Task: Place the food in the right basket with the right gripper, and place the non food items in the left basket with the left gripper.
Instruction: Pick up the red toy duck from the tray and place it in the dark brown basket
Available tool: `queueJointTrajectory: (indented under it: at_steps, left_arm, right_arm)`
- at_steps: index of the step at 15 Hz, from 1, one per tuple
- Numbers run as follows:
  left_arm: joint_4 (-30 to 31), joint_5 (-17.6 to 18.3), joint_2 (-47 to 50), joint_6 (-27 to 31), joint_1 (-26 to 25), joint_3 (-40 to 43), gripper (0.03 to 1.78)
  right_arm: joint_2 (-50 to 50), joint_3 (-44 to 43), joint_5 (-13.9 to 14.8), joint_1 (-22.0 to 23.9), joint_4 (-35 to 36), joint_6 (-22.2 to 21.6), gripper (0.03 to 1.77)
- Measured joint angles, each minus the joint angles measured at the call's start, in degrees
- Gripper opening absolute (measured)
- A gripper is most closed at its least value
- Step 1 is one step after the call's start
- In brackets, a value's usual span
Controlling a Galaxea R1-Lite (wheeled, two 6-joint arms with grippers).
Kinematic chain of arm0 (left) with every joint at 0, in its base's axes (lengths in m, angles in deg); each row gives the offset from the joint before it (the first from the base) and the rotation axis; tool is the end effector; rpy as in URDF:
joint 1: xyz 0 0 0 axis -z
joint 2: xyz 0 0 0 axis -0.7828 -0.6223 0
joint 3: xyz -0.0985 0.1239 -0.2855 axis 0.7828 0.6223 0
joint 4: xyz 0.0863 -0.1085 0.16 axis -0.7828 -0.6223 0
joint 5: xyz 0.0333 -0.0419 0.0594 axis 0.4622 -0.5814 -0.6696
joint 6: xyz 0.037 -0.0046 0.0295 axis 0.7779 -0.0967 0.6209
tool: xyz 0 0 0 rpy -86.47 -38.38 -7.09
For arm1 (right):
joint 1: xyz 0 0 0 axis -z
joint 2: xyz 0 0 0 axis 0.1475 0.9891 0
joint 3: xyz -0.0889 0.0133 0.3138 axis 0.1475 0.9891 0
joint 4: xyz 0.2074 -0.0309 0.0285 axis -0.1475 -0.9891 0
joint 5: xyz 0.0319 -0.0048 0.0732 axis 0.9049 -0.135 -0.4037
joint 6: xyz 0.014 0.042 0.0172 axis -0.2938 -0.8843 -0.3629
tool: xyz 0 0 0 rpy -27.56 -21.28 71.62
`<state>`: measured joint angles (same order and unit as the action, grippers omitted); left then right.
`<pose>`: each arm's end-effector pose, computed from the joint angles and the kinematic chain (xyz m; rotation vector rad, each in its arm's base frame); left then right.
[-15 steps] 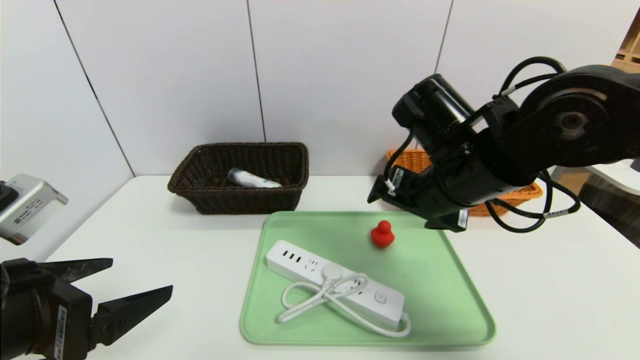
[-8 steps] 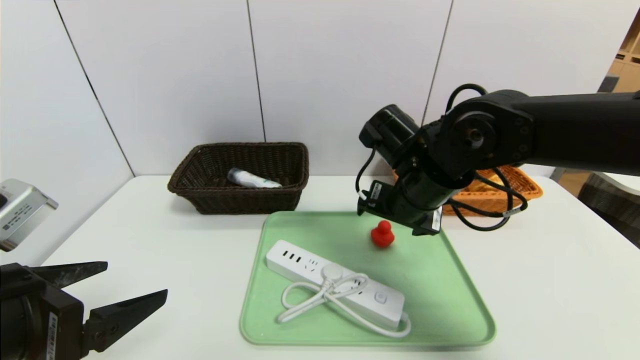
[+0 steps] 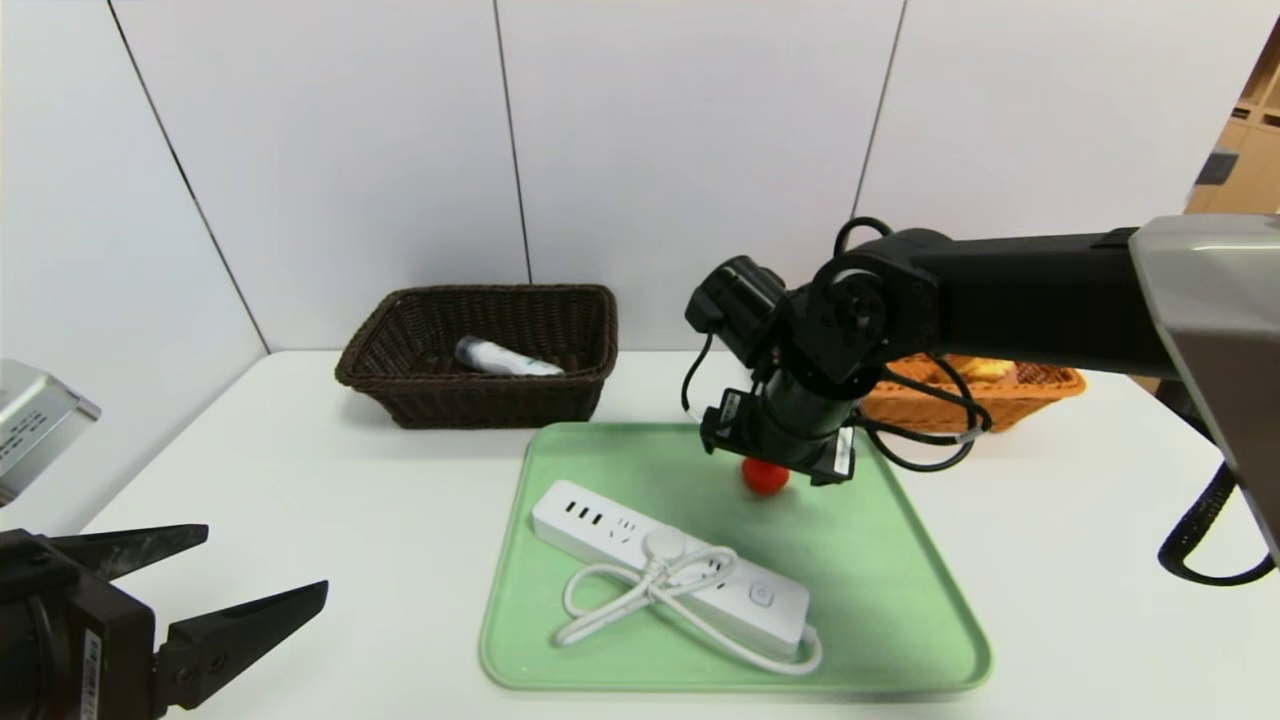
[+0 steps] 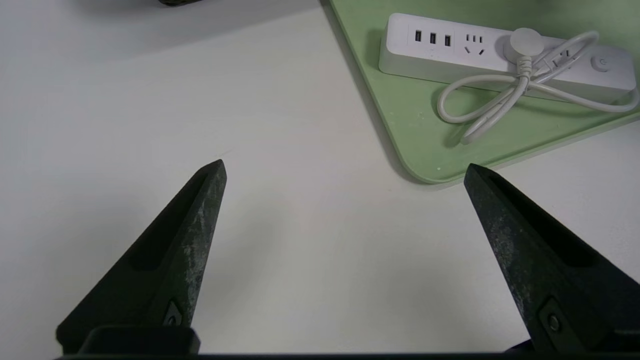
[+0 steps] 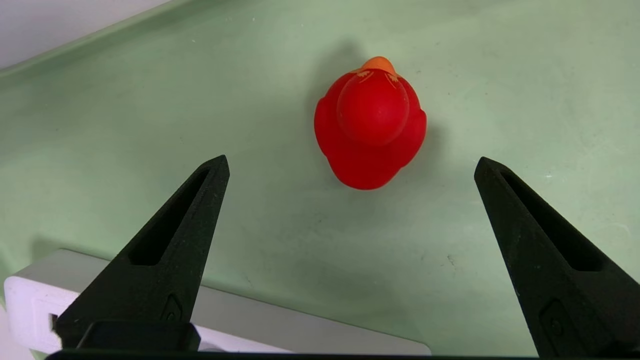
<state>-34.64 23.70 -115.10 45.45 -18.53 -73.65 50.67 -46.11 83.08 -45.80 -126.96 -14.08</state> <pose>0.1136 -0.0643 0.2328 0.0155 0.4921 -0.3593 0.3656 0.2618 0.1661 0.2841 1.0527 -0.1451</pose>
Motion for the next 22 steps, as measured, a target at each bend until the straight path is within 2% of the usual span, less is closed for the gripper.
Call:
queueJointTrajectory:
  at_steps: [17, 18, 19, 22]
  left_arm:
    - [0.1, 0.1, 0.1, -0.6, 0.0, 0.4, 1.69]
    - [0.1, 0.1, 0.1, -0.6, 0.0, 0.3, 1.69]
    - [0.1, 0.1, 0.1, -0.6, 0.0, 0.3, 1.69]
    - [0.1, 0.1, 0.0, -0.6, 0.0, 0.3, 1.69]
  right_arm:
    - [4.0, -2.2, 0.1, 2.3, 0.1, 0.9, 1.70]
    - [4.1, -2.2, 0.1, 2.3, 0.1, 0.9, 1.64]
    - [4.2, -2.3, 0.1, 2.3, 0.1, 1.0, 1.45]
    - [4.5, -2.4, 0.1, 2.3, 0.0, 1.0, 1.02]
